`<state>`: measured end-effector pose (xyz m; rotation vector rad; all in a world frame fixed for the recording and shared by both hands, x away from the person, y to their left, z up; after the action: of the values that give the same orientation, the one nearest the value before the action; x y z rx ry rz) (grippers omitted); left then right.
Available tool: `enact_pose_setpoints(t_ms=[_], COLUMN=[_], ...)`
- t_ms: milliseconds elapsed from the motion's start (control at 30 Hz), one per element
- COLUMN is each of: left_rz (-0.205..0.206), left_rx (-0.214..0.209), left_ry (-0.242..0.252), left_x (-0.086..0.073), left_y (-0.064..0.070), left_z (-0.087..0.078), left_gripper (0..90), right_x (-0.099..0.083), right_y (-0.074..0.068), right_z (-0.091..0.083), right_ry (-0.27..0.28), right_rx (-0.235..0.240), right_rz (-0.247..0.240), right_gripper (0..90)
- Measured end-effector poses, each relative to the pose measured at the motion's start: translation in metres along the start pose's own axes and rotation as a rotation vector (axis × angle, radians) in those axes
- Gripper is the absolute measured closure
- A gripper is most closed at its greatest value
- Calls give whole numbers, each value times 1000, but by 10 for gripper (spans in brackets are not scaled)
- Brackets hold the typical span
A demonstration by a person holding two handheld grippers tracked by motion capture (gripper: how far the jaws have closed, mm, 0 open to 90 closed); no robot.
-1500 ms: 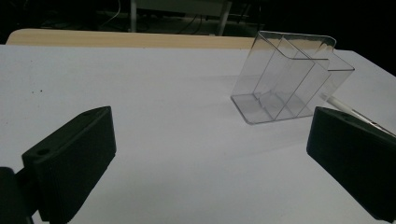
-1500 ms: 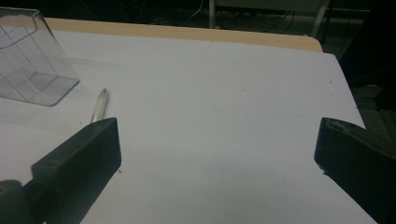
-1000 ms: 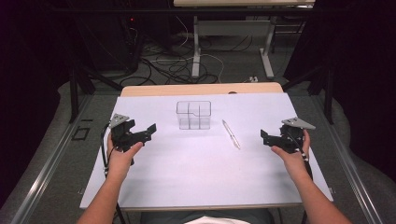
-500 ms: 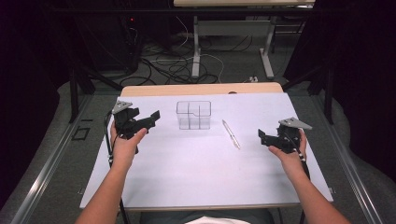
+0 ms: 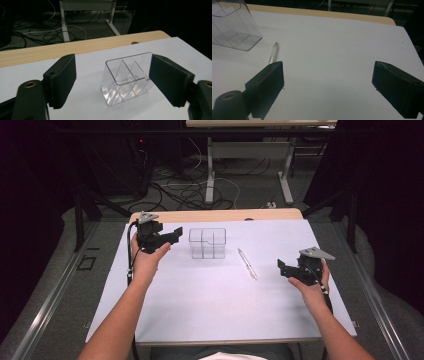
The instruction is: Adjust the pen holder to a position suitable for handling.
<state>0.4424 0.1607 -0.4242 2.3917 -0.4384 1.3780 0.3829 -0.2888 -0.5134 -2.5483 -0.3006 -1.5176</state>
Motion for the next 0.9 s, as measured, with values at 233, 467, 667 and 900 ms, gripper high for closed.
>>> enact_pose_setpoints(t_ms=[233, 467, 667, 900], left_rz=[0, 3, -12, -4], left_rx=[21, 45, 46, 54], left_ry=[-10, -40, -57, -96], left_x=[6, 12, 16, 18], left_y=[8, 13, 15, 18], left_z=[13, 24, 36, 50], left_gripper=[353, 372, 375, 405], right_x=[-1, -2, -2, -2], right_y=[1, 1, 1, 1], right_z=[1, 3, 3, 3], right_ry=[0, -8, -11, -15], right_rx=[-1, 8, 13, 26], right_rz=[5, 4, 7, 14], right_gripper=[118, 136, 140, 140])
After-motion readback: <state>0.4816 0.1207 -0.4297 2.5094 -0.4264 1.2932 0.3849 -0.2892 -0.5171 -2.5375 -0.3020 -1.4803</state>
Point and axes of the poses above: each handheld gripper's, and its own axes: z roughly forward along the jaws, x roughly out of its top, y roughly to its right, the point moved 1 cm from there along z, roughly forward along the jaws
